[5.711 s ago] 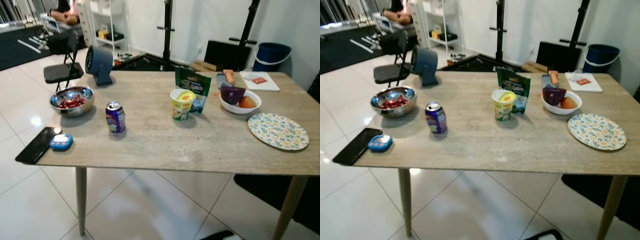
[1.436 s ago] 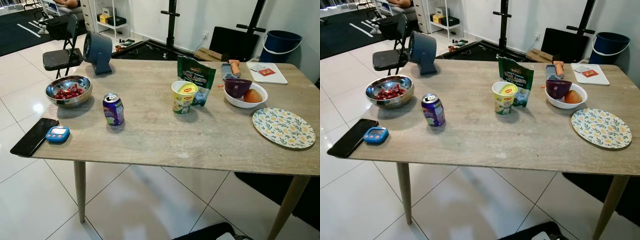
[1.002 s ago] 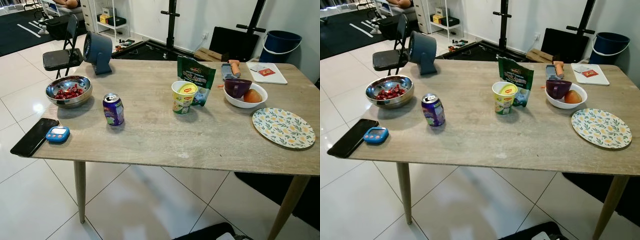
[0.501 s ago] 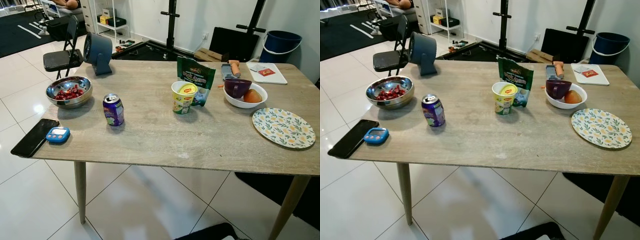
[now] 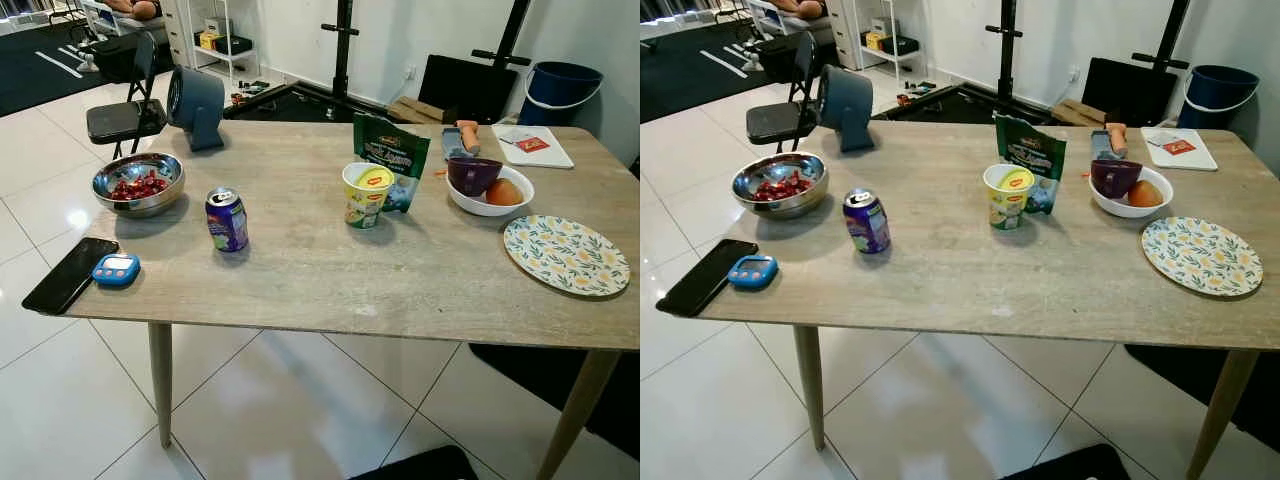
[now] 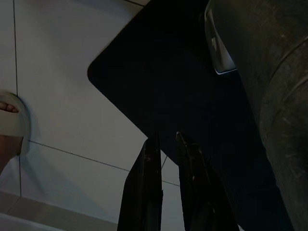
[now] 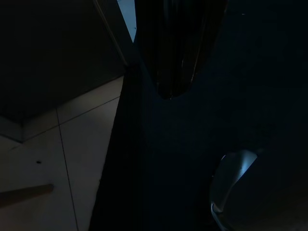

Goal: Restocking fridge

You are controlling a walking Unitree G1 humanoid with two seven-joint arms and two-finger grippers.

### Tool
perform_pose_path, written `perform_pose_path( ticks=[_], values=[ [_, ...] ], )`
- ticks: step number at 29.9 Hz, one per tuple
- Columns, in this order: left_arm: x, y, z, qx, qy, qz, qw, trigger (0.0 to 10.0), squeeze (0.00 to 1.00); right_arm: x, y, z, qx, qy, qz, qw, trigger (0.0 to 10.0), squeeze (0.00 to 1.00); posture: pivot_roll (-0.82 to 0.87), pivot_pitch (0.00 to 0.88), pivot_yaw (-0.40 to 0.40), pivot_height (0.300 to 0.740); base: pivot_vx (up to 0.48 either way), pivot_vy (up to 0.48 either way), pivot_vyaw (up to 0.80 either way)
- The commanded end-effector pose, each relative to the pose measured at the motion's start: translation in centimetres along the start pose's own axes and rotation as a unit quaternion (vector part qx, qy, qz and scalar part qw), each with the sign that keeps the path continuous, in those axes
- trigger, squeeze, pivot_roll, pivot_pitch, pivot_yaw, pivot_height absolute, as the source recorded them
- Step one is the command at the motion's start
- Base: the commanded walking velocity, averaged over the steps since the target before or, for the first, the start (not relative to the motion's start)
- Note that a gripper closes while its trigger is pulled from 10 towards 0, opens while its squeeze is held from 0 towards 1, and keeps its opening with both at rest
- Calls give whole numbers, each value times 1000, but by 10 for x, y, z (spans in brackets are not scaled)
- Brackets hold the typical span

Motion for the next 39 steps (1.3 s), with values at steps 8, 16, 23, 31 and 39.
perform_pose_path(
  ticks=[8,16,23,31,39],
  values=[
    [-1,20,-5,12,-9,-40,999,10000,0,0,-2,12,-2,21,3,1000,10000,0,6,93,20,740,0,0,0],
    [-2,24,-3,11,-8,-43,999,10000,0,0,1,10,8,21,1,1000,10000,0,1,95,11,740,0,0,0],
    [-1,29,2,7,-5,-47,999,10000,0,-1,9,8,20,23,-7,1000,10000,0,-2,83,6,740,0,0,0],
    [-1,27,0,9,-5,-46,999,10000,0,-1,4,8,6,19,-3,1000,10000,0,-6,85,16,740,0,0,0],
    [-2,23,-8,7,-14,-44,999,10000,0,0,-6,16,-1,26,7,1000,10000,0,-3,94,19,740,0,0,0]
  ],
)
Point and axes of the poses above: a point about 5 cm out from each wrist's last joint towards the gripper, its own x axis pointing back from the gripper into the wrist, its own y axis along the axis of the wrist's last joint, z = x × y, the point moved 3 cm from there along -x, pointing out of the wrist towards the gripper, and after that the axes turned 5 degrees about -x, right-handed, at the moved point
